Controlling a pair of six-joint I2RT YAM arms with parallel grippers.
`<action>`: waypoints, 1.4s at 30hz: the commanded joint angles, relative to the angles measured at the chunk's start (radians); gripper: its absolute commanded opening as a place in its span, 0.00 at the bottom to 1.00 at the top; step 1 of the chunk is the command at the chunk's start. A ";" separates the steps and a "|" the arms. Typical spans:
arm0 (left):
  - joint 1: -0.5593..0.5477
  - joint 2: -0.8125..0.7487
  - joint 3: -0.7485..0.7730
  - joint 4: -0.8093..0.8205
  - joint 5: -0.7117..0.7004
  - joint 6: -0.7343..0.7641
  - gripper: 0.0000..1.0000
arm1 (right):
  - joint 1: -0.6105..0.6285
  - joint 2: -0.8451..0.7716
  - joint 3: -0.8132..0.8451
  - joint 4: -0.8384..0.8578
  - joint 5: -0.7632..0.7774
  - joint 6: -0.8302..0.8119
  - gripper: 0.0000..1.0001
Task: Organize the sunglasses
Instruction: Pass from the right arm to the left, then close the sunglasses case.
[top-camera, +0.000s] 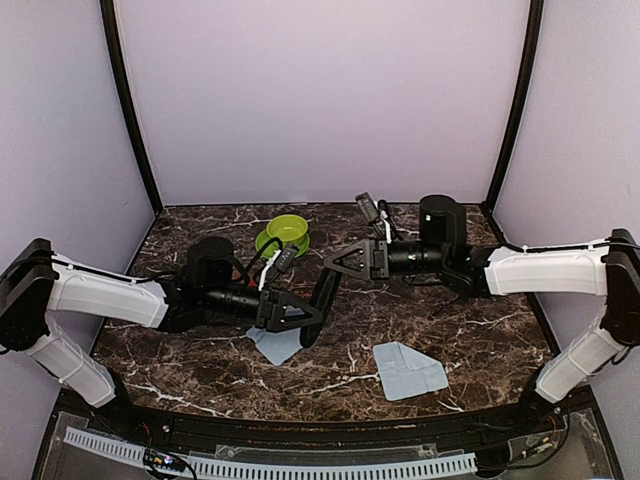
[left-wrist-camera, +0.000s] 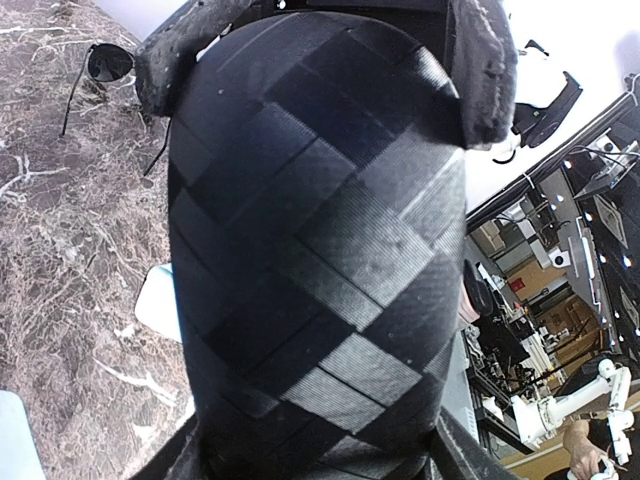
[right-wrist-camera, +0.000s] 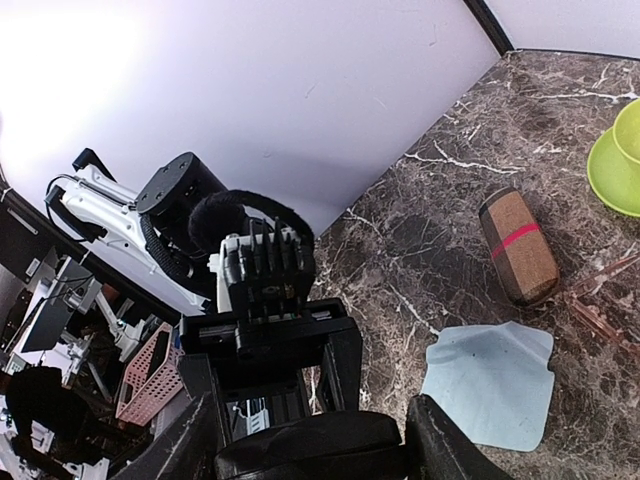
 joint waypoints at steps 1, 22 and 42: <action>-0.004 -0.008 -0.013 0.069 0.019 -0.011 0.51 | -0.003 -0.020 0.004 0.032 -0.011 -0.032 0.23; -0.002 0.000 -0.048 0.195 -0.020 -0.106 0.20 | 0.007 -0.076 -0.097 0.005 -0.018 -0.082 0.96; -0.002 0.014 -0.043 0.232 0.000 -0.137 0.21 | 0.037 0.004 -0.105 0.116 -0.053 -0.049 0.84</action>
